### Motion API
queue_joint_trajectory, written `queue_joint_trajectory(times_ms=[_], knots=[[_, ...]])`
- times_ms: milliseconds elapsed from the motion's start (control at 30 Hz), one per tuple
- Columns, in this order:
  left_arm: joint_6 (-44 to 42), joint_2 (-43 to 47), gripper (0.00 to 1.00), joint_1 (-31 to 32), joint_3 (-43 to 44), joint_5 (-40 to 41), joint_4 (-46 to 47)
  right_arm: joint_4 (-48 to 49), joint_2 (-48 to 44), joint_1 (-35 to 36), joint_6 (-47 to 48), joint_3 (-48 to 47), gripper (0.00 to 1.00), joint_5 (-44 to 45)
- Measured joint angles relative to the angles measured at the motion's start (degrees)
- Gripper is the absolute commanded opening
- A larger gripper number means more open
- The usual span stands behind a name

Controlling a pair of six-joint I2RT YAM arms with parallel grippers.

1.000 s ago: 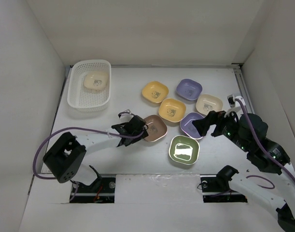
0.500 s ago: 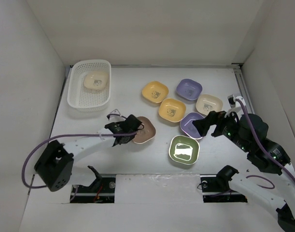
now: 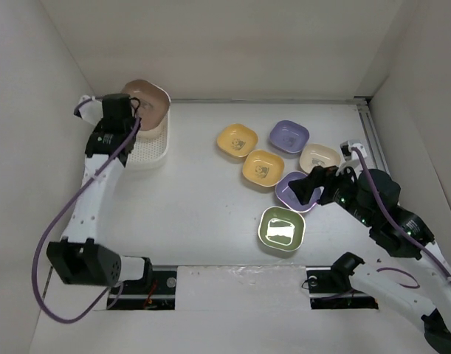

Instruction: Place the plates into the plastic bin on the countertop

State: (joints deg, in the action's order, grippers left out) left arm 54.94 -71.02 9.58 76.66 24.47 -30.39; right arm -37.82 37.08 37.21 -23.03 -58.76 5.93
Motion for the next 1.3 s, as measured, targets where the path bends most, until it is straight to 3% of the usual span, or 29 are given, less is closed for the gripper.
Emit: queue_joint_trajectory(times_ms=[167, 333, 533, 900, 967, 1100, 1200, 1300], knots=[[3.5, -14.0, 0.0, -9.8, 8.9, -3.7, 2.0, 3.0, 0.7, 0.0, -0.1, 2.9, 1.0, -1.0], [10.6, -26.3, 0.0, -11.6, 12.1, -6.8, 4.5, 6.2, 3.0, 0.0, -0.8, 5.9, 1.0, -3.4], [13.8, -44.1, 0.0, -12.5, 26.1, -9.9, 7.1, 8.8, 4.5, 0.0, -1.5, 8.0, 1.0, -5.9], [15.0, -51.7, 0.0, -14.5, 30.4, -10.5, 8.0, 10.2, 6.0, 0.0, -1.7, 8.4, 1.0, -7.1], [14.9, -52.2, 0.05, -14.8, 30.4, -10.6, 7.9, 10.3, 6.1, 0.0, -1.7, 8.4, 1.0, -7.1], [14.6, -53.9, 0.05, -15.0, 30.5, -11.1, 7.8, 10.7, 6.6, 0.0, -1.7, 8.4, 1.0, -7.3], [14.3, -55.5, 0.19, -15.2, 30.7, -12.3, 7.8, 11.0, 7.0, 0.0, -1.7, 8.4, 1.0, -7.3], [13.7, -55.7, 0.42, -15.2, 30.0, -13.6, 7.9, 11.3, 7.0, 0.0, -1.7, 8.4, 1.0, -7.3]])
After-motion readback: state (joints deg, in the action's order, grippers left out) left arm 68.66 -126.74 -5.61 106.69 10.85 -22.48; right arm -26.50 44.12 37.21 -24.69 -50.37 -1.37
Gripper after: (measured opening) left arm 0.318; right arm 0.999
